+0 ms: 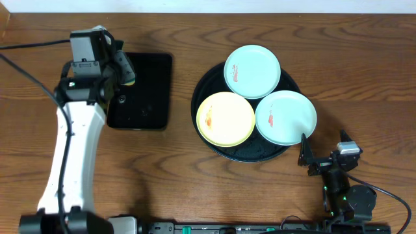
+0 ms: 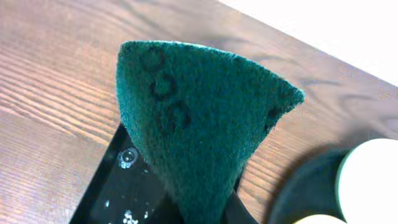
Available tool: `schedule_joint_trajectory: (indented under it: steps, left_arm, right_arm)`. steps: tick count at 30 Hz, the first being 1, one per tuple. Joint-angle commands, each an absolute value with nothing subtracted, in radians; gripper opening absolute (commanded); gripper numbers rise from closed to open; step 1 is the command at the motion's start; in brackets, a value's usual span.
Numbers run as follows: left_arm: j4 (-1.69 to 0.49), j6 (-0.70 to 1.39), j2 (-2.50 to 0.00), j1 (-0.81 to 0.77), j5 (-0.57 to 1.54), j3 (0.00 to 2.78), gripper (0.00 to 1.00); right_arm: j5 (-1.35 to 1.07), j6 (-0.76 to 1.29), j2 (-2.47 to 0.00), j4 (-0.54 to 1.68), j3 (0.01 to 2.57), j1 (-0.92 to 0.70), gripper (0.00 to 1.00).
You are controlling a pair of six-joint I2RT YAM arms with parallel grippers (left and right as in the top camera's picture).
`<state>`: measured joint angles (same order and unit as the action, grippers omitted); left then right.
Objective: Clean dirty plates on tray and stack at the side
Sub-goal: 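Lift the green sponge up out of the black tray, then carry the sponge with the left gripper onto the yellow plate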
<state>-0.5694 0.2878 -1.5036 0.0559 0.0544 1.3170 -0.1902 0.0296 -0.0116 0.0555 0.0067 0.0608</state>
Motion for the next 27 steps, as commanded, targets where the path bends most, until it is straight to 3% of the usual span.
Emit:
schedule_joint_trajectory:
  steps: [1, 9, 16, 21, 27]
  left_arm:
    - [-0.567, 0.306, -1.637, 0.054, 0.011, 1.239, 0.08]
    - [-0.592, 0.307, -1.613, 0.054, 0.033, 1.297, 0.08]
    - [-0.640, 0.335, -1.378, 0.027, 0.295, 1.311, 0.07]
    - [-0.737, 0.353, -1.365, -0.086, 0.306, 1.279, 0.08]
    - [-0.685, 0.451, -1.449, -0.263, 0.306, 1.205, 0.07]
  right_arm:
    - [-0.199, 0.029, -0.006, 0.060, 0.006, 0.065, 0.99]
    - [-0.199, 0.029, -0.006, 0.060, 0.006, 0.065, 0.99]
    - [-0.199, 0.029, -0.006, 0.060, 0.006, 0.065, 0.99]
    - [-0.199, 0.029, -0.006, 0.060, 0.006, 0.065, 0.99]
    - [-0.199, 0.028, -0.006, 0.059, 0.006, 0.065, 0.99]
